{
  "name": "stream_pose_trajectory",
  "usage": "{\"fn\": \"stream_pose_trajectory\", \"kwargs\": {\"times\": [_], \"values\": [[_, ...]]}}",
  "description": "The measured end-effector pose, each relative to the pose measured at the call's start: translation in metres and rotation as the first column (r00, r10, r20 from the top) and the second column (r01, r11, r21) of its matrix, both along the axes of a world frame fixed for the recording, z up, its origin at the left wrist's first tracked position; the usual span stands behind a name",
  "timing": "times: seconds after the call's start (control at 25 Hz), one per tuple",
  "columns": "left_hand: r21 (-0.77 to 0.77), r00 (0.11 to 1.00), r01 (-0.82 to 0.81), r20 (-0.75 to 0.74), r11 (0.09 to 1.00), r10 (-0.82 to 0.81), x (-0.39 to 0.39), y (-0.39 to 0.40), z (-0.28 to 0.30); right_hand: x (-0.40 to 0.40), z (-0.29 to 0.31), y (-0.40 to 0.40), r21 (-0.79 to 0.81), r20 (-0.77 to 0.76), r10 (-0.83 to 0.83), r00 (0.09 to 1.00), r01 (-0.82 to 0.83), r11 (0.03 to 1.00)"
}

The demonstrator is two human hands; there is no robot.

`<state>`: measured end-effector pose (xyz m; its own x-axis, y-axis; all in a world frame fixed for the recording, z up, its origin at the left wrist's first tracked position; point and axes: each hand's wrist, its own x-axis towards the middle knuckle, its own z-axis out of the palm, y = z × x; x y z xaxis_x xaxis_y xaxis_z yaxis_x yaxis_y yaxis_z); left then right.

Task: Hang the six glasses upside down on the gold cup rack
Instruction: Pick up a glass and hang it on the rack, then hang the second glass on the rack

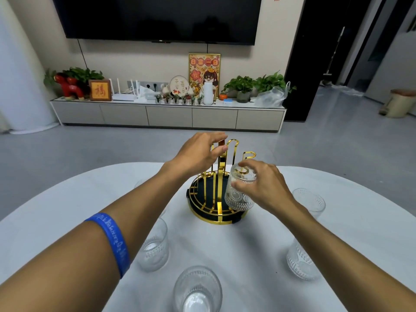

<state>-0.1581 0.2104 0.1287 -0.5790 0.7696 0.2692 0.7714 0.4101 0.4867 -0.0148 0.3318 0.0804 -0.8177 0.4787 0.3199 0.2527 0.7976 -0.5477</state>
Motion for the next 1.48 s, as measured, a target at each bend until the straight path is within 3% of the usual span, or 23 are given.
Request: {"fn": "stream_pose_trajectory", "kwargs": {"times": [0.08,0.2,0.24,0.32,0.36,0.44,0.6,0.64,0.68,0.76,0.8,0.88,0.96,1.08,1.2,1.28,1.36,1.48], "values": [[0.041,1.000,-0.023,0.019,0.999,0.022,0.022,-0.018,0.004,0.009,-0.001,-0.005,0.005,0.035,0.018,0.999,-0.018,1.000],[0.166,0.990,0.022,0.131,0.986,-0.044,0.072,-0.077,-0.010,0.046,-0.019,-0.028,-0.095,-0.140,-0.068,0.988,0.055,0.994],[0.103,0.982,0.085,0.161,0.991,-0.101,0.091,-0.101,-0.022,0.063,-0.032,-0.042,-0.149,-0.219,-0.104,0.970,0.073,0.986],[-0.210,0.967,0.213,0.184,0.954,-0.175,0.129,-0.144,-0.047,0.097,-0.059,-0.075,-0.328,-0.257,-0.171,0.951,0.080,0.941],[-0.352,0.964,0.251,0.170,0.902,-0.202,0.142,-0.157,-0.059,0.110,-0.071,-0.091,-0.443,-0.217,-0.196,0.956,0.082,0.893],[-0.471,0.975,0.223,0.102,0.853,-0.198,0.154,-0.164,-0.077,0.128,-0.085,-0.118,-0.621,-0.117,-0.224,0.968,0.105,0.777],[-0.314,0.994,0.105,-0.003,0.944,-0.112,0.159,-0.158,-0.077,0.146,-0.081,-0.143,-0.689,0.187,-0.147,0.971,0.236,0.685],[-0.232,0.994,0.110,0.001,0.967,-0.112,0.161,-0.159,-0.075,0.147,-0.074,-0.144,-0.754,0.253,-0.086,0.964,0.252,0.607],[-0.129,0.992,0.123,0.017,0.984,-0.122,0.164,-0.159,-0.072,0.145,-0.064,-0.142,-0.865,0.260,-0.016,0.965,0.240,0.441],[0.071,0.981,0.191,-0.035,0.979,-0.189,0.169,-0.151,-0.059,0.140,-0.043,-0.132,-0.987,0.161,0.059,0.985,0.162,-0.014],[0.134,0.971,0.232,-0.095,0.963,-0.221,0.172,-0.145,-0.051,0.137,-0.033,-0.126,-0.982,0.092,0.040,0.995,0.097,-0.159],[0.201,0.940,0.320,-0.190,0.926,-0.284,0.171,-0.131,-0.036,0.131,-0.017,-0.108,-0.975,-0.021,-0.050,0.999,-0.031,-0.220],[0.249,0.920,0.393,-0.098,0.885,-0.380,0.158,-0.114,-0.018,0.122,0.000,-0.084,-0.977,-0.122,-0.149,0.981,-0.145,-0.154],[0.399,0.927,0.251,0.164,0.882,-0.339,0.118,-0.080,0.008,0.098,0.032,-0.034,-0.963,-0.256,-0.308,0.916,-0.216,0.160],[0.287,1.000,-0.007,0.026,0.958,0.000,0.060,-0.028,0.026,0.065,0.065,0.021,-0.744,-0.452,-0.352,0.820,-0.128,0.656],[0.087,0.993,-0.063,-0.097,0.994,0.072,0.026,0.001,0.026,0.039,0.073,0.055,-0.484,-0.490,-0.259,0.832,-0.013,0.875],[-0.026,0.993,-0.055,-0.107,0.998,0.052,0.003,0.018,0.017,0.016,0.068,0.081,-0.306,-0.442,-0.173,0.880,0.033,0.951],[-0.012,0.999,-0.025,-0.049,1.000,0.024,-0.010,0.022,0.004,-0.011,0.051,0.100,-0.163,-0.341,-0.048,0.939,-0.009,0.987]]}}
